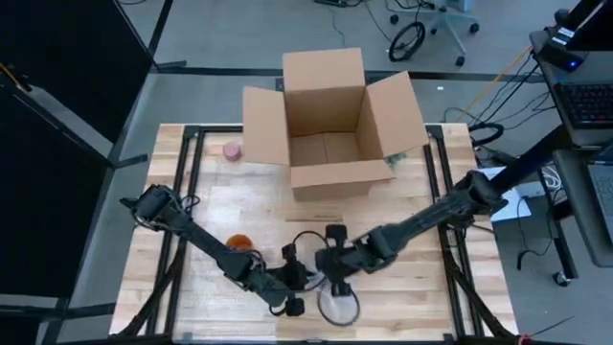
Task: Wrap mug
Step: Wrap the pink cup with the bubble wrap
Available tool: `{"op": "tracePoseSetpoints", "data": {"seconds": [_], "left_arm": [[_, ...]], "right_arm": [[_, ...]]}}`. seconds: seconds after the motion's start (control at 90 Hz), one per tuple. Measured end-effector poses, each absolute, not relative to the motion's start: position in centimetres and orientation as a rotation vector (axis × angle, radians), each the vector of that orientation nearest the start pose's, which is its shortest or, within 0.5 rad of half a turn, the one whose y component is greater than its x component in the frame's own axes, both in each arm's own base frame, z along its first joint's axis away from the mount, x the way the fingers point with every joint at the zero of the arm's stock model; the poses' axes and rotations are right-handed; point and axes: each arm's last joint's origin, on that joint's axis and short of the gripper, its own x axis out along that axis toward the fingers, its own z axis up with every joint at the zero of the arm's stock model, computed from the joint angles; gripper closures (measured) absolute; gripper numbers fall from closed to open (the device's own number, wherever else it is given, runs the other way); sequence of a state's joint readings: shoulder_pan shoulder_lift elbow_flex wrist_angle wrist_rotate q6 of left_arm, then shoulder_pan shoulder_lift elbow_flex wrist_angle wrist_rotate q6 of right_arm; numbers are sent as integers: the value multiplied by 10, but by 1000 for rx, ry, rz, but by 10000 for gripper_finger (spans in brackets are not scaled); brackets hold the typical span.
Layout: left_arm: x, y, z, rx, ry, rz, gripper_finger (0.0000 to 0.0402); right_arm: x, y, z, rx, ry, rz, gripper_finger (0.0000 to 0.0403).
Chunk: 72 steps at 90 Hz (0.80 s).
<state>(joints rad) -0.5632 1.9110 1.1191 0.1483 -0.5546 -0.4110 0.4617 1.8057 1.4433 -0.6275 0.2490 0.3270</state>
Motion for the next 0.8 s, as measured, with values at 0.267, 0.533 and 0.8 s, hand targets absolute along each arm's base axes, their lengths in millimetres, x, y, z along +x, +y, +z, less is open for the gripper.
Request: {"op": "tracePoseSetpoints", "data": {"seconds": [0.267,0.533,0.8], "left_arm": [[346,-196,164,-64,534,113,402],[347,-194,165,-95,528,119,402],[341,-202,189,-84,534,39,402]], "right_arm": [[340,187,240,-11,989,93,403],[342,184,209,-2,1068,75,403],[348,185,187,12,1127,72,403]]}}
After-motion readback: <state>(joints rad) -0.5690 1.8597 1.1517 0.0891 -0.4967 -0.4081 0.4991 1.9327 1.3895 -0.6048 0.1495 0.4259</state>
